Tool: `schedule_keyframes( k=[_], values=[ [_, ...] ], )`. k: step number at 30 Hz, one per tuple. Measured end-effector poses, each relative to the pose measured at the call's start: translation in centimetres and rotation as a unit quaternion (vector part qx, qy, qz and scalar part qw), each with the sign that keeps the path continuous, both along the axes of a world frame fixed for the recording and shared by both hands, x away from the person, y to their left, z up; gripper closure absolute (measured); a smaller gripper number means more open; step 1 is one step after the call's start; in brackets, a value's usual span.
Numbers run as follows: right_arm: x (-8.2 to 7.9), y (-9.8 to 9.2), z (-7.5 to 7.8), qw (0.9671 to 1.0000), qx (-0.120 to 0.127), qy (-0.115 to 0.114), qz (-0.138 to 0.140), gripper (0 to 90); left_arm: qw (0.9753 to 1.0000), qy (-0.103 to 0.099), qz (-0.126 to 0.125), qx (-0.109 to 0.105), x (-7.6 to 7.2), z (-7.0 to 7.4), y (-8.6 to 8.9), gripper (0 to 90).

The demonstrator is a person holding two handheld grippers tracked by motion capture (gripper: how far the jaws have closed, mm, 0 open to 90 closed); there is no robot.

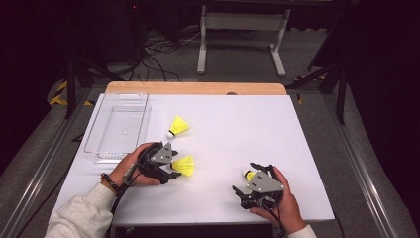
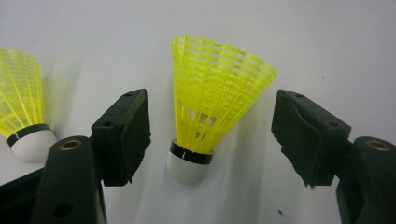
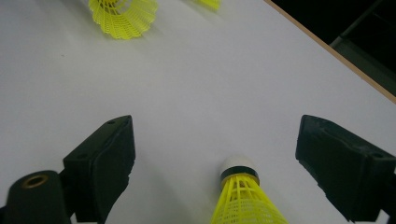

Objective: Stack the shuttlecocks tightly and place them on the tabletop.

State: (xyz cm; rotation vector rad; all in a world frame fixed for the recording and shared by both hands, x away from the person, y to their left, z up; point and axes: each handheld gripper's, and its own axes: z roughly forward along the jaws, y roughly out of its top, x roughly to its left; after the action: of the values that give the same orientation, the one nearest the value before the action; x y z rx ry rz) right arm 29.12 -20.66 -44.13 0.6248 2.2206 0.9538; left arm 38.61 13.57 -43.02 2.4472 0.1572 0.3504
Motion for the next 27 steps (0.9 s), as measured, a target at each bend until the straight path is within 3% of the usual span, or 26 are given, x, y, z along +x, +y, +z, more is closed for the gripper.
schedule_keyframes(
  k=[16, 20, 24, 26, 27],
  values=[
    [0.0, 0.0, 0.2, 1.0000, 0.008, -0.004, -0.004, 13.1, 0.9979, -0.046, 0.011, -0.045, -1.7, 2.0, 2.0, 26.5],
    [-0.1, 0.1, 0.3, 0.9999, 0.015, -0.003, -0.004, 13.0, 0.9965, -0.057, 0.019, -0.057, -2.2, 2.3, 2.7, 25.7],
    [0.0, -0.2, 0.4, 0.9996, 0.024, -0.005, -0.010, 12.6, 0.9941, -0.073, 0.034, -0.072, -2.7, 2.4, 3.4, 21.6],
    [0.0, -0.4, 0.6, 0.9993, 0.033, -0.004, -0.013, 12.5, 0.9913, -0.088, 0.044, -0.088, -3.2, 2.5, 4.0, 20.1],
    [0.0, -0.4, 0.6, 0.9993, 0.033, -0.004, -0.013, 12.5, 0.9913, -0.088, 0.044, -0.088, -3.2, 2.5, 4.0, 19.8]
  ],
)
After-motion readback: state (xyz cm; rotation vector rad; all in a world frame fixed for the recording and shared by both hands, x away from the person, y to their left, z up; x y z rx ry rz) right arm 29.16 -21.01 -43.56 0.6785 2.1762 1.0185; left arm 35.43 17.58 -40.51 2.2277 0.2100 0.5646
